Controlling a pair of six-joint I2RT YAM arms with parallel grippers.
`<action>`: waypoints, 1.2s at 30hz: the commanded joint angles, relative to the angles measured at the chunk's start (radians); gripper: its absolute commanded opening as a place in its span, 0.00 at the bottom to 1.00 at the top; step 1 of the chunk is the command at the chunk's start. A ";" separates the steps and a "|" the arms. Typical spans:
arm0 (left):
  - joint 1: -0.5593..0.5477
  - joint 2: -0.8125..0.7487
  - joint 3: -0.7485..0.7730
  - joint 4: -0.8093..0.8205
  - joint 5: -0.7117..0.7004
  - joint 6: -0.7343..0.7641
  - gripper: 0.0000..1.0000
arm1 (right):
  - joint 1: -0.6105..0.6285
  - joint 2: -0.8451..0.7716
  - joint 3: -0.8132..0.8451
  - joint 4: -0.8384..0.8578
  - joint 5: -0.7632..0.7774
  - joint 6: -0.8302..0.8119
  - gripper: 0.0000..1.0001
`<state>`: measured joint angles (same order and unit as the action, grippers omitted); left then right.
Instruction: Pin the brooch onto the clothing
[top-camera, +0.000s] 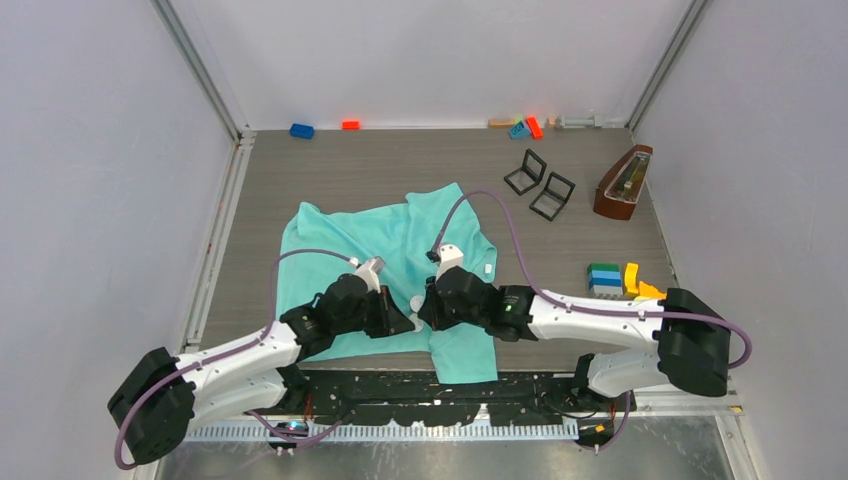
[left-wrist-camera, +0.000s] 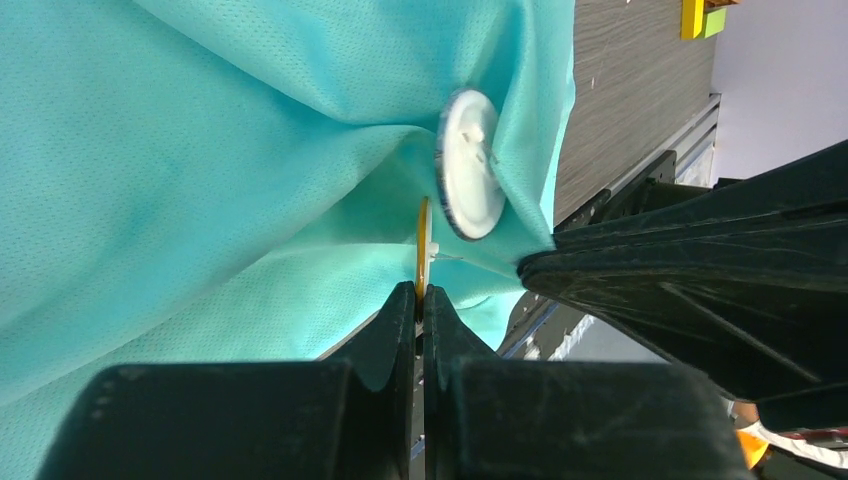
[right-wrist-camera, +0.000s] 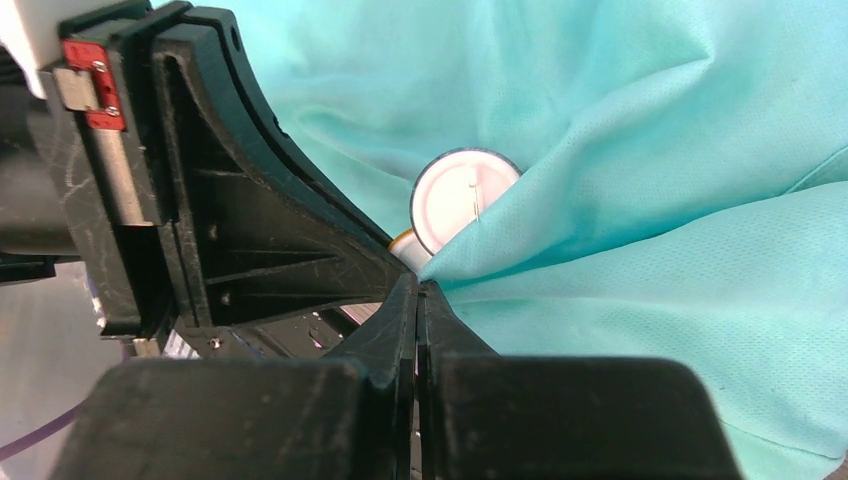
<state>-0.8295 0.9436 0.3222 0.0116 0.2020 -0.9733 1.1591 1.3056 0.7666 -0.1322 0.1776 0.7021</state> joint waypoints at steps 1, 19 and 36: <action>-0.006 -0.003 0.016 0.059 0.000 -0.013 0.00 | 0.009 0.037 0.049 0.035 -0.017 -0.004 0.01; -0.007 -0.056 0.001 0.059 -0.021 -0.027 0.00 | 0.020 0.088 0.038 0.002 -0.001 0.006 0.01; -0.007 -0.070 -0.012 0.060 -0.024 -0.031 0.00 | 0.021 -0.118 -0.009 -0.046 0.033 -0.042 0.44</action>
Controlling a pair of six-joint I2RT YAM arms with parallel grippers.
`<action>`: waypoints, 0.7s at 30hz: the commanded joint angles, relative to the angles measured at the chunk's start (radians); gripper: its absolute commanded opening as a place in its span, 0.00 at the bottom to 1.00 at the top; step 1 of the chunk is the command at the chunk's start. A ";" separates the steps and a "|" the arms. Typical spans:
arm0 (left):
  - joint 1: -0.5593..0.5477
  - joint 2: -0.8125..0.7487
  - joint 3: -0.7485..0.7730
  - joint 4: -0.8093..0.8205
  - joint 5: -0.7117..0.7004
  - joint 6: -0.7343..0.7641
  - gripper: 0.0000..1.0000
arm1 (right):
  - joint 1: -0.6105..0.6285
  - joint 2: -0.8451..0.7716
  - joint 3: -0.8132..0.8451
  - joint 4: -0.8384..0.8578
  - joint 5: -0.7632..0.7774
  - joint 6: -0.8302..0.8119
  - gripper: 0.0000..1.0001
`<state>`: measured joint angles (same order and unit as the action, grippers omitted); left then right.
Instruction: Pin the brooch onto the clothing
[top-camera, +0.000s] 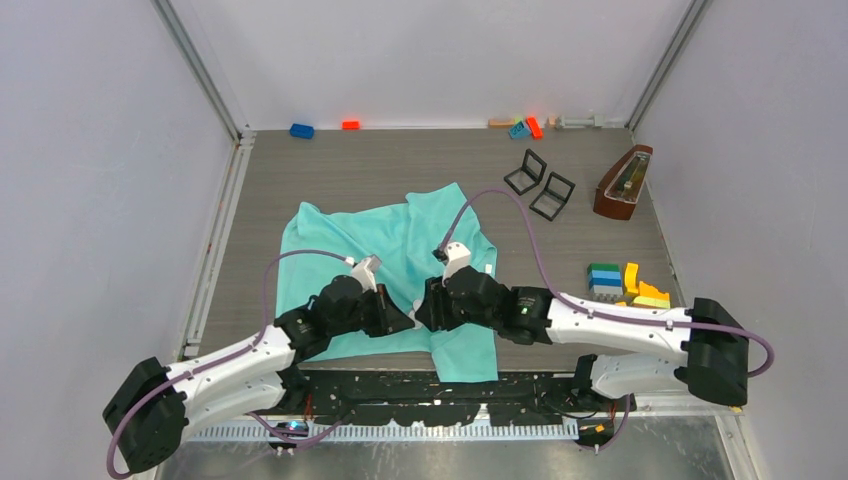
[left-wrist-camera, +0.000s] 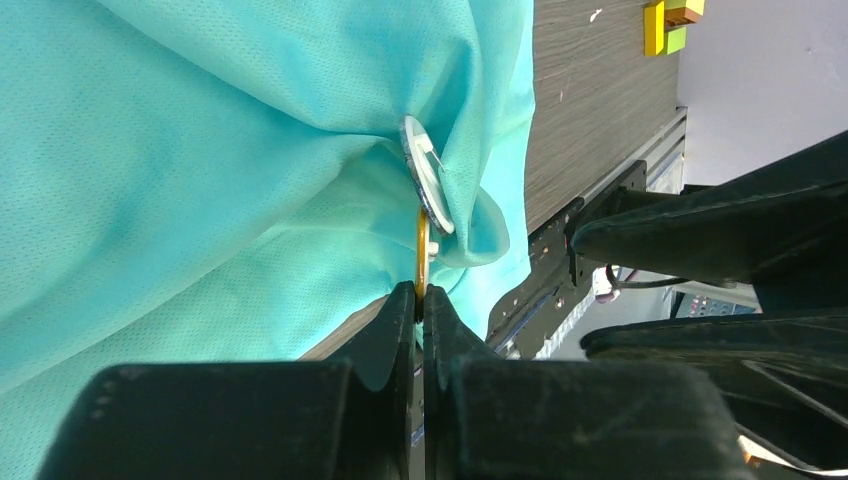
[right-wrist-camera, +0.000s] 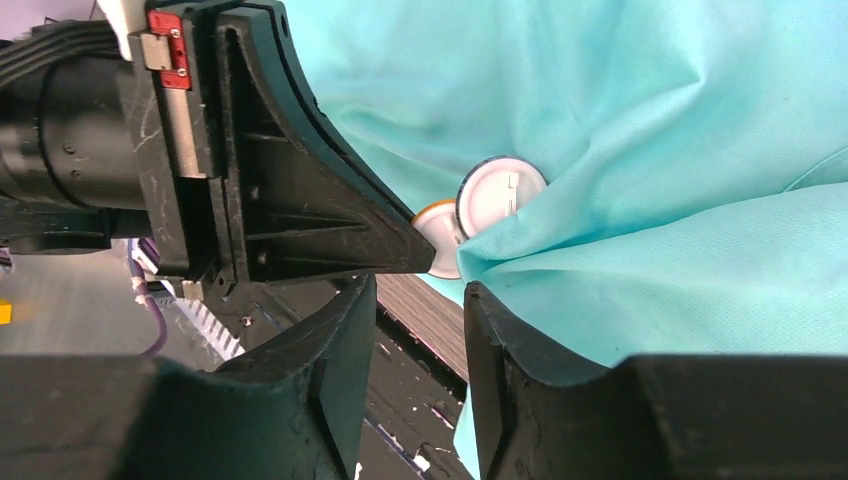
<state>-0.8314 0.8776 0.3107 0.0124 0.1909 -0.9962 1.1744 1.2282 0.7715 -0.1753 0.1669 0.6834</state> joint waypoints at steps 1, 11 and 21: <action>-0.005 -0.004 -0.001 0.060 -0.012 -0.009 0.00 | 0.006 -0.039 -0.017 -0.003 0.041 -0.023 0.44; -0.005 -0.004 -0.003 0.069 -0.010 -0.015 0.00 | 0.007 0.062 -0.030 0.050 -0.013 -0.025 0.40; -0.005 -0.017 -0.020 0.115 0.012 -0.001 0.00 | 0.007 0.140 -0.035 0.068 -0.003 -0.026 0.15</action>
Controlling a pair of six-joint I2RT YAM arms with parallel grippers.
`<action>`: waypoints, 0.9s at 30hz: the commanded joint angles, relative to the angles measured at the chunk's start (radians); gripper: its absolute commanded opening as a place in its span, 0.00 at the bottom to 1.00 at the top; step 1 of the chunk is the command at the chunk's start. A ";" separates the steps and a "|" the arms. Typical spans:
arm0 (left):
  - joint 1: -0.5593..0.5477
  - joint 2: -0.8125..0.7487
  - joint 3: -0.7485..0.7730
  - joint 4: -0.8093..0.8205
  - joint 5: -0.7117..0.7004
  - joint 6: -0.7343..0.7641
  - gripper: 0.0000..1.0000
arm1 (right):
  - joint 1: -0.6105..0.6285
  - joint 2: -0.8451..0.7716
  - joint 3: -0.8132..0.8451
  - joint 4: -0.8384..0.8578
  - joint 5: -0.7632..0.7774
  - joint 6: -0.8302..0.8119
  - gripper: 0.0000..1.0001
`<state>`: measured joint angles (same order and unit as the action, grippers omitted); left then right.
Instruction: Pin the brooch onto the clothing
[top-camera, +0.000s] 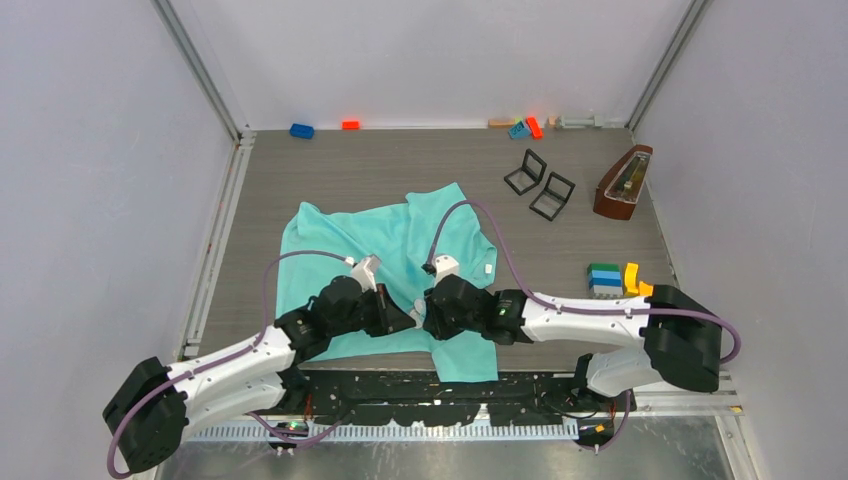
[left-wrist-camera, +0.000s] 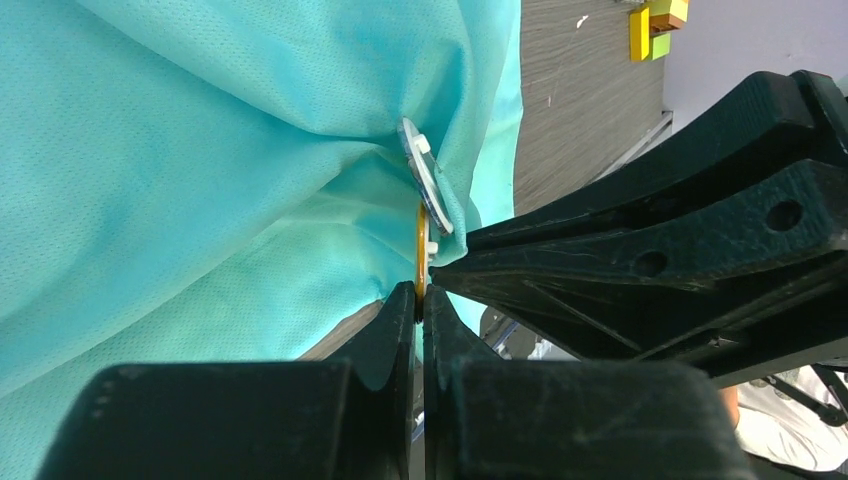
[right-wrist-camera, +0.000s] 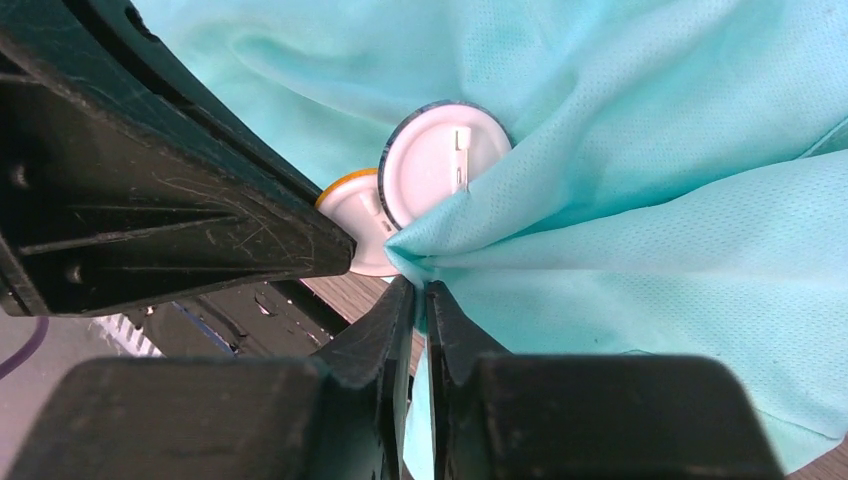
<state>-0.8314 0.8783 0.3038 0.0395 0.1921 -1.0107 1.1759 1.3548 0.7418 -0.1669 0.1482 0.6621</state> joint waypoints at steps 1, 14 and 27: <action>-0.005 -0.020 -0.017 0.098 0.016 0.014 0.00 | 0.005 0.020 -0.007 0.061 0.016 -0.005 0.13; -0.005 -0.075 -0.035 0.194 0.114 0.110 0.00 | 0.001 0.048 -0.015 0.098 -0.014 0.020 0.00; -0.003 -0.114 -0.038 0.205 0.156 0.148 0.00 | -0.014 0.052 -0.013 0.121 -0.091 0.038 0.00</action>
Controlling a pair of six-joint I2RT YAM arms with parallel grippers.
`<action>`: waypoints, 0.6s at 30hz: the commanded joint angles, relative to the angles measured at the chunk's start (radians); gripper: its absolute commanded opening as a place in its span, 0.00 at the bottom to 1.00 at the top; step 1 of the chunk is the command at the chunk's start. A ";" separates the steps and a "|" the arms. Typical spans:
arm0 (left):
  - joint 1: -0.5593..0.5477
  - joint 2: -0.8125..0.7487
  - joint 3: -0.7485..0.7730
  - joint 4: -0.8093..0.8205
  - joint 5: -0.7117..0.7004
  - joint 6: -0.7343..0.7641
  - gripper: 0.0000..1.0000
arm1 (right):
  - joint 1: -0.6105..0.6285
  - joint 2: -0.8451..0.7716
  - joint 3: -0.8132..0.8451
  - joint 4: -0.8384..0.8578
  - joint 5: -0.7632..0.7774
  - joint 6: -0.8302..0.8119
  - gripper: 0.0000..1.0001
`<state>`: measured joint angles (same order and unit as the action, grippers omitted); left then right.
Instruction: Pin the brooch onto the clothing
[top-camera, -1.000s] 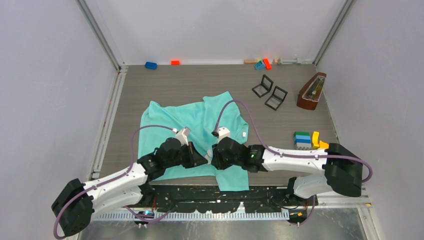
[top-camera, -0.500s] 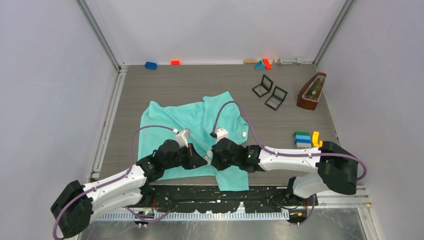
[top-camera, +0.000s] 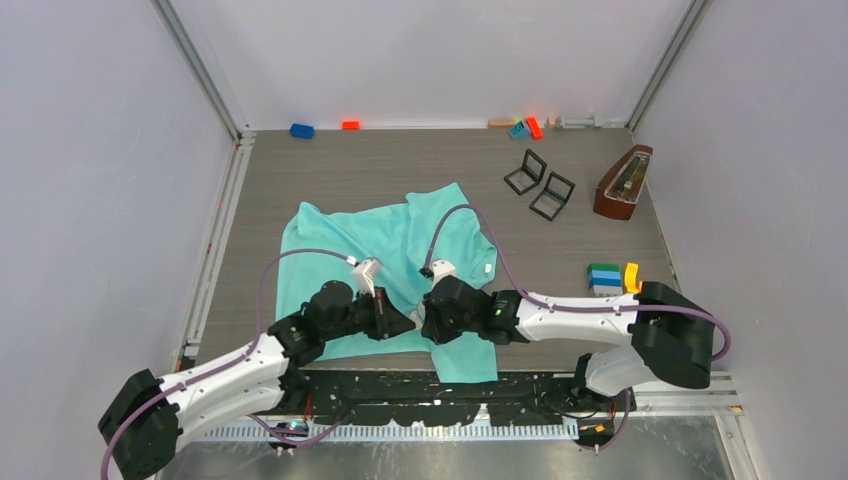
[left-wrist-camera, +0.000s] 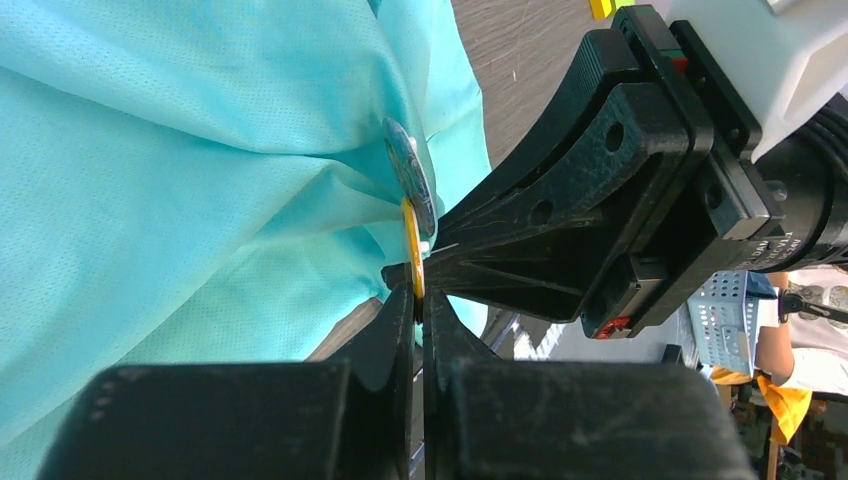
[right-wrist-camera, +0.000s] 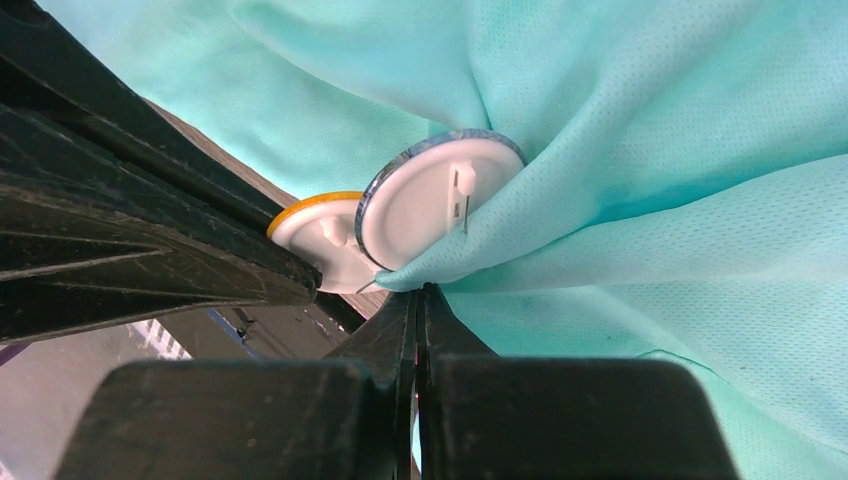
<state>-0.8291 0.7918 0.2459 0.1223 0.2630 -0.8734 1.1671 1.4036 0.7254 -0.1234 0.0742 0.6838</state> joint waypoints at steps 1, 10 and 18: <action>-0.006 -0.028 0.024 0.103 0.085 0.018 0.00 | -0.005 -0.010 0.006 0.075 -0.021 0.015 0.01; 0.002 -0.096 0.153 -0.214 0.071 0.136 0.00 | -0.062 -0.246 -0.050 -0.011 -0.066 -0.078 0.41; 0.095 -0.047 0.299 -0.385 0.327 0.252 0.00 | -0.224 -0.509 -0.076 -0.009 -0.399 -0.259 0.62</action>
<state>-0.7830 0.7090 0.4423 -0.1535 0.3954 -0.7177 0.9787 1.0088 0.6376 -0.1593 -0.1318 0.5507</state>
